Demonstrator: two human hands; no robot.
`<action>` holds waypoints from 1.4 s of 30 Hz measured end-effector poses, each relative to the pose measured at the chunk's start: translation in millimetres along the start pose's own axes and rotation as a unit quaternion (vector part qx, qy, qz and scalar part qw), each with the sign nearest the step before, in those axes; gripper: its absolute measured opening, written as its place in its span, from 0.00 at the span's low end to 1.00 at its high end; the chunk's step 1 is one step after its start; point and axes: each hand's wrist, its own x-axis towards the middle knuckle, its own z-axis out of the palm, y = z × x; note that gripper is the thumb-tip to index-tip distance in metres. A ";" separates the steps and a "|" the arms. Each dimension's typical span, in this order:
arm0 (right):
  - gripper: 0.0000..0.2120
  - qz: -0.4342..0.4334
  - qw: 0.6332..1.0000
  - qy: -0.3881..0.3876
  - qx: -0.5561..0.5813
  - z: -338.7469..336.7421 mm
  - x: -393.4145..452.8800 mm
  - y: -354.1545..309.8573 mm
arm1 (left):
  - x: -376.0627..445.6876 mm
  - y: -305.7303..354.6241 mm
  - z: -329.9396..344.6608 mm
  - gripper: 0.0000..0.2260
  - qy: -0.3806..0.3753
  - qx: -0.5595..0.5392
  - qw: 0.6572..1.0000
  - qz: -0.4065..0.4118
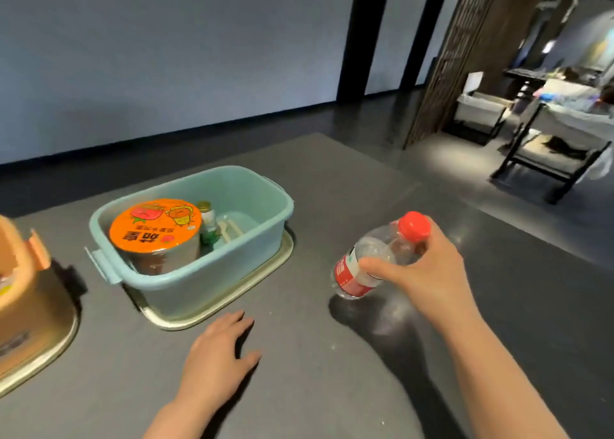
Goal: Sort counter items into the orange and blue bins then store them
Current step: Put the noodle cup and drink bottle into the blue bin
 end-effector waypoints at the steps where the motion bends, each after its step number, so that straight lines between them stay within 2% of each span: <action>1: 0.27 -0.015 1.000 -0.023 0.012 14.1 8.6 -7.0 | -4.6 -6.0 -4.9 0.29 0.016 0.001 1.000 -0.009; 6: 0.26 -0.089 0.990 -0.097 0.059 66.3 36.1 -34.6 | -20.3 -27.5 -22.4 0.28 0.074 0.008 0.997 -0.039; 9: 0.25 -0.108 0.985 -0.115 0.076 89.0 54.3 -46.5 | -18.3 -33.2 -26.5 0.27 0.093 -0.002 0.995 -0.039; 13: 0.21 -0.113 0.983 -0.082 0.118 113.2 95.2 -63.4 | -9.9 -28.6 -26.4 0.25 0.114 0.022 0.993 -0.009; 16: 0.23 -0.094 0.983 -0.041 0.151 138.3 128.8 -72.7 | -8.4 -23.5 -27.4 0.25 0.103 0.035 0.994 0.007; 18: 0.24 -0.096 0.987 -0.054 0.118 159.8 143.0 -73.7 | -7.0 -20.7 -29.9 0.24 0.106 0.045 0.993 0.018; 21: 0.21 -0.092 0.990 -0.103 0.034 196.2 156.8 -63.2 | -7.9 -29.6 -29.1 0.14 0.133 0.022 0.990 0.035; 23: 0.21 -0.071 0.990 -0.117 -0.018 215.3 163.2 -53.6 | -5.6 -37.1 -24.5 0.19 0.106 0.021 0.994 0.034; 24: 0.21 -0.062 0.989 -0.130 -0.039 223.6 165.9 -50.3 | -5.1 -39.4 -23.7 0.17 0.095 0.027 0.995 0.027; 28: 0.23 -0.060 0.969 -0.202 -0.127 245.1 172.2 -46.7 | -0.5 -41.7 -25.2 0.12 0.073 0.056 0.996 0.015; 34: 0.17 -0.086 0.931 -0.240 -0.262 242.0 184.9 -64.9 | 1.9 -40.3 -30.9 0.12 0.111 0.105 0.988 0.014; 36: 0.19 -0.082 0.913 -0.265 -0.298 244.4 185.1 -68.4 | 1.6 -41.5 -28.9 0.14 0.107 0.097 0.989 0.020; 37: 0.23 -0.081 0.907 -0.277 -0.306 246.2 184.6 -66.9 | 1.1 -41.0 -27.8 0.15 0.106 0.090 0.990 0.019; 39: 0.30 -0.086 0.917 -0.266 -0.285 250.4 181.2 -58.2 | -0.4 -39.5 -27.8 0.16 0.105 0.084 0.991 0.016; 42: 0.29 -0.108 0.933 -0.245 -0.242 260.0 169.4 -41.3 | -2.0 -37.5 -29.6 0.15 0.106 0.076 0.991 0.019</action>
